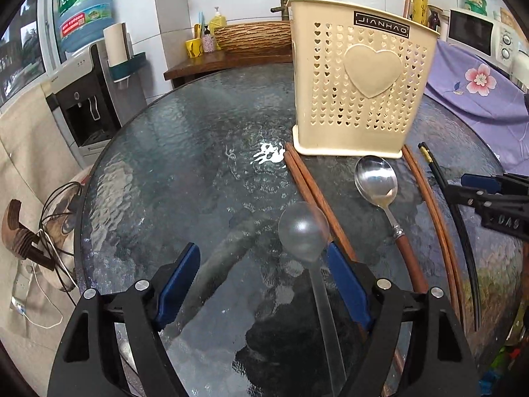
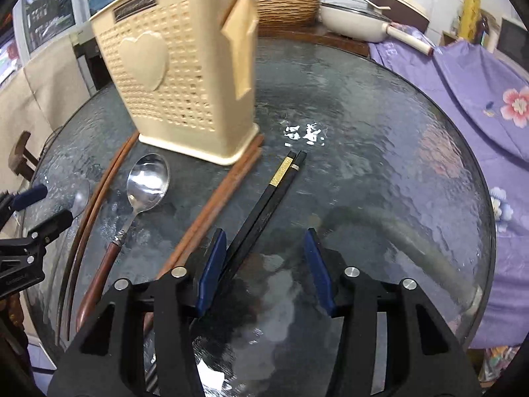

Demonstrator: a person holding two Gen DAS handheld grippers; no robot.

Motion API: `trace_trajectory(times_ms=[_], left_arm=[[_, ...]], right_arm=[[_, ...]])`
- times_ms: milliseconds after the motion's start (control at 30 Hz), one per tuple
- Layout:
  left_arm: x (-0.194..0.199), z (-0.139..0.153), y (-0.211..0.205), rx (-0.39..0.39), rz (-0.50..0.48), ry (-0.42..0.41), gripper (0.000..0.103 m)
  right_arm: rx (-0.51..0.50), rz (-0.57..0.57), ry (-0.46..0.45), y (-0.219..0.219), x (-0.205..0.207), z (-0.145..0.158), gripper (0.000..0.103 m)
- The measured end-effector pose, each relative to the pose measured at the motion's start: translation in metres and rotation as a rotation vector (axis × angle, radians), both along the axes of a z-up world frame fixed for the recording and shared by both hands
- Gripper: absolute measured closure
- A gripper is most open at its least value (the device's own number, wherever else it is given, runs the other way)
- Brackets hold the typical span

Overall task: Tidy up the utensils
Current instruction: 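Grasp the clear spoon with left tool while right tool grasps a black chopstick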

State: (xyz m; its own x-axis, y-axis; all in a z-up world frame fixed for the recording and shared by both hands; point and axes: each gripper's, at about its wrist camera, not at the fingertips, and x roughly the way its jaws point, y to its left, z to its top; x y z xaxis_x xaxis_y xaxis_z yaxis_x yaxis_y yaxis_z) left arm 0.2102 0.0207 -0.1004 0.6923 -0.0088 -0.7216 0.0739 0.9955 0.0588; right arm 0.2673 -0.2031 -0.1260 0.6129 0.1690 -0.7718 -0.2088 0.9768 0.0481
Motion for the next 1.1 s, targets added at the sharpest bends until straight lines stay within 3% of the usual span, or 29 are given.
trace_trajectory(times_ms=[367, 533, 700, 800, 1100], left_arm=[[-0.004, -0.001, -0.009, -0.005, -0.025, 0.012, 0.027], [-0.004, -0.003, -0.007, -0.003, -0.016, 0.020, 0.028], [-0.005, -0.004, -0.009, 0.008, -0.028, 0.033, 0.034], [-0.003, -0.008, -0.012, 0.020, -0.036, 0.048, 0.038], [-0.002, -0.005, -0.008, 0.039, -0.041, 0.060, 0.042]], right_arm=[[0.028, -0.008, 0.023, -0.004, 0.003, -0.001, 0.062], [-0.020, -0.012, 0.040, -0.003, 0.009, 0.000, 0.064], [-0.036, -0.020, 0.052, -0.011, 0.012, 0.002, 0.065], [-0.053, -0.016, 0.057, -0.010, 0.016, -0.002, 0.074], [-0.062, -0.011, 0.055, -0.012, 0.031, -0.003, 0.075]])
